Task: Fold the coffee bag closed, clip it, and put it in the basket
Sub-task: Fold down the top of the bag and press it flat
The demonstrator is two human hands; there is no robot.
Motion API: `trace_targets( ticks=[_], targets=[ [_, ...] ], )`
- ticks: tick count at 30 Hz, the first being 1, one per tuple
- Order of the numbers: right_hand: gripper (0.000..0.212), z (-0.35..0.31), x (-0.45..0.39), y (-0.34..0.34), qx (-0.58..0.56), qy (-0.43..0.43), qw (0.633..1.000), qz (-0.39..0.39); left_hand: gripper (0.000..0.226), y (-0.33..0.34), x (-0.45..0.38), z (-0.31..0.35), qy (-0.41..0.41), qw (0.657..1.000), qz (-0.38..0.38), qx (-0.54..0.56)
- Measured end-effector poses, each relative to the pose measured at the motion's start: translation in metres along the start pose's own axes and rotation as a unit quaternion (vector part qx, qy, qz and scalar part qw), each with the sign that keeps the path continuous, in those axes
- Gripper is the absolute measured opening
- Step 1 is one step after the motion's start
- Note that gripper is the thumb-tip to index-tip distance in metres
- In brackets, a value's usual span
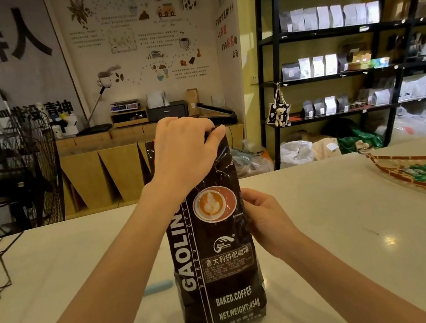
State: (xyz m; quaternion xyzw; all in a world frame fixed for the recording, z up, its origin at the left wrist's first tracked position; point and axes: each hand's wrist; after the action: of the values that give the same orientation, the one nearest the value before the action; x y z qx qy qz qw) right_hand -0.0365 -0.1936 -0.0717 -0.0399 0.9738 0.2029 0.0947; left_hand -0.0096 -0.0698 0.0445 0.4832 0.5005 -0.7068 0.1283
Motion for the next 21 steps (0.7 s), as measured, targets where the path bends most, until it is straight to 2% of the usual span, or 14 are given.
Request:
trace_targets(
  ticks=[3,5,8,10,11,13,15,16,19,21],
  targets=[
    [0.018,-0.001,-0.002,-0.003,0.000,0.004,1.000,-0.014,0.035,-0.004,0.002,0.003,0.017,0.999,-0.016,-0.030],
    [0.018,-0.001,-0.002,-0.006,0.008,0.008,1.000,-0.015,0.041,-0.007,0.005,0.000,0.010,0.999,-0.021,-0.044],
    [0.019,-0.005,-0.002,-0.010,0.011,0.012,1.000,-0.014,0.060,-0.012,0.020,-0.014,-0.056,0.998,0.011,0.008],
    [0.022,-0.009,-0.003,-0.009,-0.001,0.017,1.000,-0.019,0.067,-0.014,0.040,-0.026,-0.144,0.984,0.010,0.103],
    [0.023,-0.011,-0.002,-0.008,-0.015,0.023,0.999,-0.022,0.071,-0.014,0.053,-0.030,-0.199,0.964,-0.017,0.175],
    [0.031,-0.015,-0.003,-0.006,-0.033,0.034,0.999,-0.019,0.074,-0.011,0.074,-0.032,-0.298,0.895,-0.106,0.315],
    [0.041,-0.017,-0.004,-0.003,-0.019,0.037,0.999,-0.010,0.062,-0.003,0.092,-0.032,-0.347,0.826,-0.180,0.406],
    [0.042,-0.018,-0.004,-0.001,-0.005,0.035,0.999,-0.005,0.051,0.002,0.098,-0.032,-0.355,0.805,-0.191,0.435],
    [0.037,-0.021,-0.006,0.005,0.054,0.013,0.998,0.009,0.028,0.010,0.103,-0.031,-0.371,0.785,-0.173,0.466],
    [0.043,-0.022,-0.006,0.008,0.083,-0.004,0.997,0.008,0.026,0.010,0.102,-0.029,-0.381,0.774,-0.158,0.480]
  ],
)
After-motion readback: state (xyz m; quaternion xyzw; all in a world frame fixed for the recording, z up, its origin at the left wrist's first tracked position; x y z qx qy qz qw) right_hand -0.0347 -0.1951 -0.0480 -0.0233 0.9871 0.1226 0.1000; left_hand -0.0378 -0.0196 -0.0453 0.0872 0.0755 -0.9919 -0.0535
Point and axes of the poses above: each hand's wrist, its own x-axis away from the middle knuckle, its own y-axis out of the palm, z = x × y, and after that the axes turned 9 degrees about -x, right-handed
